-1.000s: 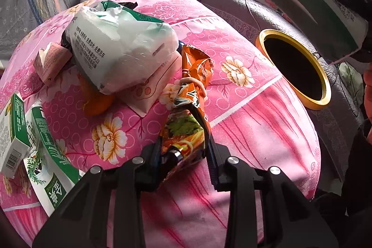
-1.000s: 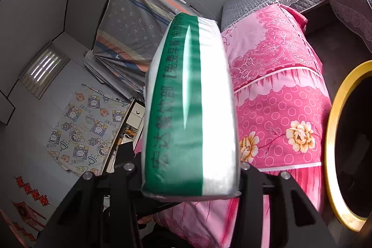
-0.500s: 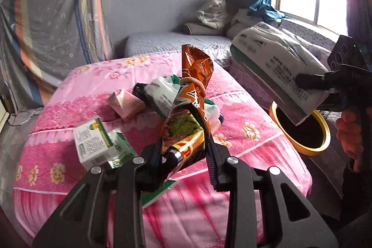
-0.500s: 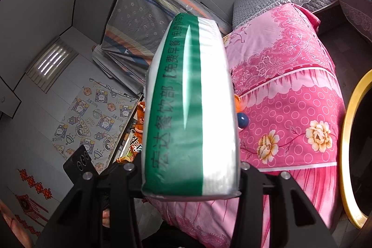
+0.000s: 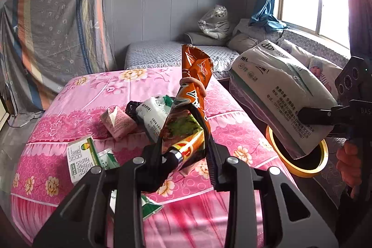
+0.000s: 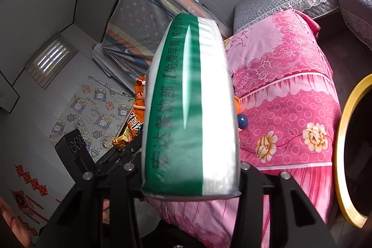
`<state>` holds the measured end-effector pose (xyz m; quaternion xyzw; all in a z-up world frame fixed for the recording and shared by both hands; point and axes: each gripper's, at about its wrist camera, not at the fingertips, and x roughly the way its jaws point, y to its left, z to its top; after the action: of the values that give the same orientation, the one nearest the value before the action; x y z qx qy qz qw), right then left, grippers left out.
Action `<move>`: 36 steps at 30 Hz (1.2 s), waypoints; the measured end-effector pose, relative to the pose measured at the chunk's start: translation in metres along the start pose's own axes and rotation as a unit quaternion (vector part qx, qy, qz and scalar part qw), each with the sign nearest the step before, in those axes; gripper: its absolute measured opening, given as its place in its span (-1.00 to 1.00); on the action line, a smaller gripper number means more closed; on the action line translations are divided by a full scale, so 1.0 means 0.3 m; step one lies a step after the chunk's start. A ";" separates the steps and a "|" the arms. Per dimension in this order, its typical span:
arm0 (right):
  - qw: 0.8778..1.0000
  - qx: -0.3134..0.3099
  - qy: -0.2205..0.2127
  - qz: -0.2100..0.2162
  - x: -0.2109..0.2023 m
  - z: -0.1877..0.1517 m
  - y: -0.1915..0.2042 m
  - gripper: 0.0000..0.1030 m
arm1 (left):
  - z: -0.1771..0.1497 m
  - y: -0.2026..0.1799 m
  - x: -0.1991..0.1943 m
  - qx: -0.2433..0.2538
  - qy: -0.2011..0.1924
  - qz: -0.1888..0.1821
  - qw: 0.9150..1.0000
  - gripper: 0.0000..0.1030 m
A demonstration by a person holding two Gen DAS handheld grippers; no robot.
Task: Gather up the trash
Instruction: 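Carry both items over the yellow bin and open both grippers to release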
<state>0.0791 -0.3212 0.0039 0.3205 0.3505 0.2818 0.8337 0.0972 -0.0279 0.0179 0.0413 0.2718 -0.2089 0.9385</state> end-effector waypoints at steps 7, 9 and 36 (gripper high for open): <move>0.998 0.015 -0.050 -0.030 -0.122 0.007 -0.090 -0.18 | 0.066 -0.136 0.036 0.033 -0.012 -0.023 0.999 -0.42; 0.997 0.022 -0.066 -0.040 -0.159 0.011 -0.122 -0.18 | 0.082 -0.171 0.054 0.039 -0.013 -0.033 0.999 -0.42; 0.942 0.154 -0.169 -0.244 -0.482 -0.131 -0.537 -0.18 | 0.114 -0.687 0.349 0.108 0.013 -0.194 0.975 -0.41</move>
<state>0.0024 -0.5109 -0.0772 0.3920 0.3113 -0.0459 0.8645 0.1088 -0.2606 -0.0009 0.0913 0.2626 -0.4141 0.8667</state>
